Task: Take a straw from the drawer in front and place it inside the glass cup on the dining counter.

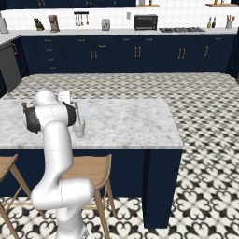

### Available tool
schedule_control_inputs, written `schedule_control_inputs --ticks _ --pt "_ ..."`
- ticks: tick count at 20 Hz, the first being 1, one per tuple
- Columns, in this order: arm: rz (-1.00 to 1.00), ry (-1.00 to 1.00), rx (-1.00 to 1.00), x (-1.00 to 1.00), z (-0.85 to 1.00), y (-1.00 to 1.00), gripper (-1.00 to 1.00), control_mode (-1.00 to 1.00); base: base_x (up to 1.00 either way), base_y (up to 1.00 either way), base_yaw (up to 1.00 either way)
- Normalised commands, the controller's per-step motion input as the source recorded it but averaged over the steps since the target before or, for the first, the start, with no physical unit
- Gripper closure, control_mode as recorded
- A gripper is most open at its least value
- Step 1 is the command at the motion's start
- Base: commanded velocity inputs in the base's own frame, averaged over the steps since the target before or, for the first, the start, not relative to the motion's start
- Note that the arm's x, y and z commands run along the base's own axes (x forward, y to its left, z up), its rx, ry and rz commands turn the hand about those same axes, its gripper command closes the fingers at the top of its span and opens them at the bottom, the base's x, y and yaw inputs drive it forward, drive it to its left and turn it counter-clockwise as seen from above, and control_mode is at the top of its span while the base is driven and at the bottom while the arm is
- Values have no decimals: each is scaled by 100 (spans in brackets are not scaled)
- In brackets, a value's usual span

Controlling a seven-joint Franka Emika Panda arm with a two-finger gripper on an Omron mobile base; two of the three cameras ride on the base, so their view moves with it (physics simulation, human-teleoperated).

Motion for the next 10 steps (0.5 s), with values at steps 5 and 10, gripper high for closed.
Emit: schedule_control_inputs --ticks 5,10 --pt "0 0 0 29 -26 11 100 -100 0 0 0" --pt "0 0 0 3 -25 11 100 -100 0 0 0"
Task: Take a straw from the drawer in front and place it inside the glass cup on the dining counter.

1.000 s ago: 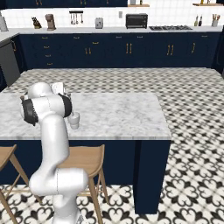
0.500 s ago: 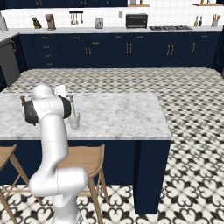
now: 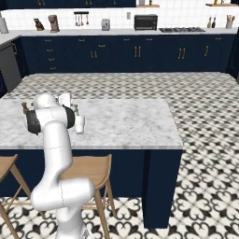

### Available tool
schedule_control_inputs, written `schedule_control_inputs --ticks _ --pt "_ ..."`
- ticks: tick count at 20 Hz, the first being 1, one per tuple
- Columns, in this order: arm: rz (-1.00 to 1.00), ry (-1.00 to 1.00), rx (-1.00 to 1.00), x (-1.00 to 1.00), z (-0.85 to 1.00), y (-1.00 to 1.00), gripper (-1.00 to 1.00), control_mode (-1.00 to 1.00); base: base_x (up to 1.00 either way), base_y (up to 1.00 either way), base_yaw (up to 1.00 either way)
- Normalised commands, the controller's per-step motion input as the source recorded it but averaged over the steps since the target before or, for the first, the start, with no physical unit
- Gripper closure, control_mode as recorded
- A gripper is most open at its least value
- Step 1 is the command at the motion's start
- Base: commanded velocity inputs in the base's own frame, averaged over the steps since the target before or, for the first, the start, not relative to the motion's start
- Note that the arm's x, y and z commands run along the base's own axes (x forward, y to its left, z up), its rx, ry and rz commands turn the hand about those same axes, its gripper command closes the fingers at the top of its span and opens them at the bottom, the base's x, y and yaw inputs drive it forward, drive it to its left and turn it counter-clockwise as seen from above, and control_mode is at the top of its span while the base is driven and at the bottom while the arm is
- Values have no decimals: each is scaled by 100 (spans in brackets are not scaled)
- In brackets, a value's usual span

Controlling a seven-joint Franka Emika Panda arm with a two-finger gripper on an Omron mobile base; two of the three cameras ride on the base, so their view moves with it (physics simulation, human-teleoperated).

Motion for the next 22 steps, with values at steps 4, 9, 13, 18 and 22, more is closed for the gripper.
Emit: schedule_control_inputs --ticks 4,9,13,18,22 --pt "0 0 0 -42 -3 1 100 -100 0 0 0" --pt "-2 -1 0 -51 0 0 100 -100 0 0 0" --pt "-6 -5 0 -21 9 -11 100 -100 0 0 0" --pt "-8 -7 0 -11 17 -28 100 -100 0 0 0" --pt "-5 -5 0 -22 1 -8 100 -100 0 0 0"
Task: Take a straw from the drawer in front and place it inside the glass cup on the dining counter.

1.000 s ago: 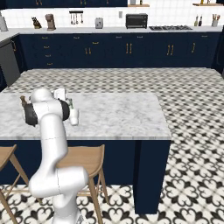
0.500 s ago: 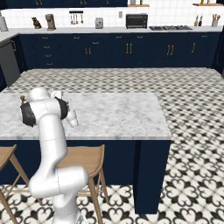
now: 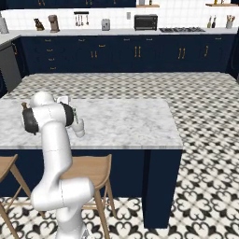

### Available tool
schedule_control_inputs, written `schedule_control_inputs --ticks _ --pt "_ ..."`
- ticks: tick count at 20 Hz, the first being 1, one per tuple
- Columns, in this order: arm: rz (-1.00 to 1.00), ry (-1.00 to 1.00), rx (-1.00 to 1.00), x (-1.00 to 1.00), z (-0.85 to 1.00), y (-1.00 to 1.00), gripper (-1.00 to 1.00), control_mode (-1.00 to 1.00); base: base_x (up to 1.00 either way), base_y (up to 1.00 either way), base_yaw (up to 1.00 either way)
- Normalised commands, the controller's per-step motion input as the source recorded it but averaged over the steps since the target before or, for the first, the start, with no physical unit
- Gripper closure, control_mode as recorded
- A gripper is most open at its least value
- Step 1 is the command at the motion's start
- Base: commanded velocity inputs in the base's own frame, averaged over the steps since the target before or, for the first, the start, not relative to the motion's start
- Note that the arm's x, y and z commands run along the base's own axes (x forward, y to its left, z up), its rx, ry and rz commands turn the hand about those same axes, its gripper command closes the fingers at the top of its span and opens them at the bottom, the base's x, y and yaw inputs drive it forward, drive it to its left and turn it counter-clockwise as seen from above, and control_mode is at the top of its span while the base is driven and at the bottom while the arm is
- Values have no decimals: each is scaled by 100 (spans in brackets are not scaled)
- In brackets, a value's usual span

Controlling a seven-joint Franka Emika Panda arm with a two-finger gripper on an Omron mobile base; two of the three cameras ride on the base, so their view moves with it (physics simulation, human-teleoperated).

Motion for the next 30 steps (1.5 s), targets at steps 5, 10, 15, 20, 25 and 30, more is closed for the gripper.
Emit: schedule_control_inputs --ticks 5,10,15,20,25,30 --pt "-3 -4 0 -20 0 0 100 -100 0 0 0" --pt "-2 -2 0 0 0 0 100 -100 0 0 0" --pt "0 -4 0 0 0 0 100 -100 0 0 0" --pt "0 -4 0 0 -2 0 100 -100 0 0 0" --pt "0 -4 0 0 -1 0 -100 -100 0 0 0" --pt "0 -5 1 -5 0 -4 -100 -100 0 0 0"
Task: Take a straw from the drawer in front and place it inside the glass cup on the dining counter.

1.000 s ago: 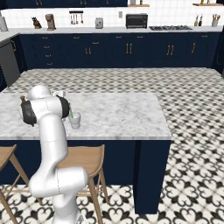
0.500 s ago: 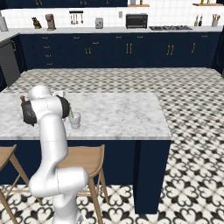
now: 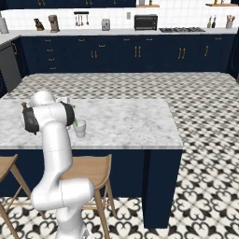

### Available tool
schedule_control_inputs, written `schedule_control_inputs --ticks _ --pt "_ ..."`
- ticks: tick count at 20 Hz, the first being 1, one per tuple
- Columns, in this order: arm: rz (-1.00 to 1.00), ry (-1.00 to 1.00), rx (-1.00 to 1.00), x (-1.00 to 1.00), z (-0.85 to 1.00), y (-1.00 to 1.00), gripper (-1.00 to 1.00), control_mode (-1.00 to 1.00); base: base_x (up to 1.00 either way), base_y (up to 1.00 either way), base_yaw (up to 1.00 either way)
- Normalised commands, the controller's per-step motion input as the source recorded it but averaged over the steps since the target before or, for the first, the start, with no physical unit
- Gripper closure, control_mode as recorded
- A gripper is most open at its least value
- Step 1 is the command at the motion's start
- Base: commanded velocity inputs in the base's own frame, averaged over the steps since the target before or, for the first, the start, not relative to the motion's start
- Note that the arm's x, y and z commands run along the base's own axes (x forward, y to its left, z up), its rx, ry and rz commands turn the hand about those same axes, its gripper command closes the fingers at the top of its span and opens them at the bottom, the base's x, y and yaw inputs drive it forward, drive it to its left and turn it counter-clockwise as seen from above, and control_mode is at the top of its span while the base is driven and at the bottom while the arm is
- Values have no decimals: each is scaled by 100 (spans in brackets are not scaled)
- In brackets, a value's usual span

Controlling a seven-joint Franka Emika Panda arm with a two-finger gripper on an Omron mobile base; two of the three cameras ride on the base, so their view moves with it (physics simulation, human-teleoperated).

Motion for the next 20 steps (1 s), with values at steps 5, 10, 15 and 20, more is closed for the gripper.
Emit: schedule_control_inputs --ticks 5,10,15,20 --pt "0 -1 13 -3 0 0 -100 -100 0 0 0" --pt "0 0 27 0 7 0 -100 -100 0 0 0" --pt "0 0 29 0 0 -7 -100 -100 0 0 0" --pt "0 0 31 0 0 -12 -100 -100 0 0 0"
